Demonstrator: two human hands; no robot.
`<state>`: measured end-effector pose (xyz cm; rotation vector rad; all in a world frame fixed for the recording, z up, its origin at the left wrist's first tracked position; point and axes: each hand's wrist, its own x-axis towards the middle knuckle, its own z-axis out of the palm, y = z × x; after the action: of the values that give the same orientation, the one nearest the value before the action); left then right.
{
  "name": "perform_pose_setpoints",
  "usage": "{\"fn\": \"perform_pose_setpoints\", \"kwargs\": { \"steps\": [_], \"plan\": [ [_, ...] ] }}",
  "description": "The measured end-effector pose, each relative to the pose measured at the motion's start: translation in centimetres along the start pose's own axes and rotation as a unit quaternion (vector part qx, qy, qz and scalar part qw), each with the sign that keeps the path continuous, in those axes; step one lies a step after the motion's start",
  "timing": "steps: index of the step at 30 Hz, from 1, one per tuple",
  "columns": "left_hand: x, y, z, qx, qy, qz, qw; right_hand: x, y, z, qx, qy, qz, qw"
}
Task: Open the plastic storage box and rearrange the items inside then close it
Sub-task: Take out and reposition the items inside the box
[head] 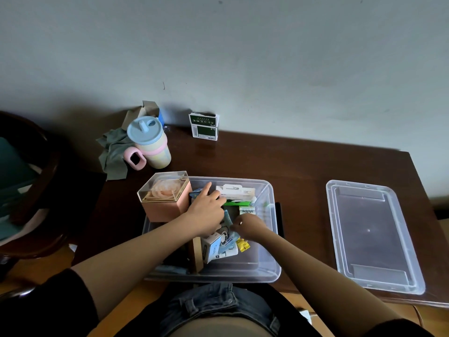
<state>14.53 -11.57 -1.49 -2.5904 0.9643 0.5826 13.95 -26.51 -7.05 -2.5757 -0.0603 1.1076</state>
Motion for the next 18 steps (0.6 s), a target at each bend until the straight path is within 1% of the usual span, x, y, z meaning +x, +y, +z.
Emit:
{"fn": "perform_pose_setpoints", "kwargs": {
  "steps": [4, 5, 7, 11, 13, 15, 18],
  "plan": [
    [-0.8, -0.6, 0.2, -0.004, 0.025, 0.015, 1.000, 0.3, -0.3, 0.1, 0.087, -0.042, 0.017, 0.995],
    [-0.9, -0.6, 0.3, -0.008, 0.032, 0.013, 0.999, 0.3, -0.6, 0.2, 0.099, -0.044, 0.019, 0.994],
    [-1.1, -0.5, 0.4, -0.019, 0.042, 0.005, 0.999, 0.2, -1.0, 0.0, 0.084, -0.041, 0.020, 0.995],
    [-1.2, -0.7, 0.3, -0.030, 0.040, -0.012, 0.999, -1.1, -1.6, -2.2, -0.066, -0.070, -0.008, 0.995],
    [-1.1, -0.7, 0.3, -0.036, 0.031, -0.016, 0.999, -2.0, -1.3, -3.7, -0.145, -0.095, -0.029, 0.984],
    [-1.1, -0.8, 0.2, -0.034, 0.024, -0.012, 0.999, -3.1, -1.1, -4.8, -0.222, -0.091, -0.055, 0.969],
    [-1.0, -1.0, 0.0, -0.046, 0.022, 0.002, 0.999, -4.6, -1.8, -5.2, -0.275, -0.090, -0.096, 0.952]
  ]
}}
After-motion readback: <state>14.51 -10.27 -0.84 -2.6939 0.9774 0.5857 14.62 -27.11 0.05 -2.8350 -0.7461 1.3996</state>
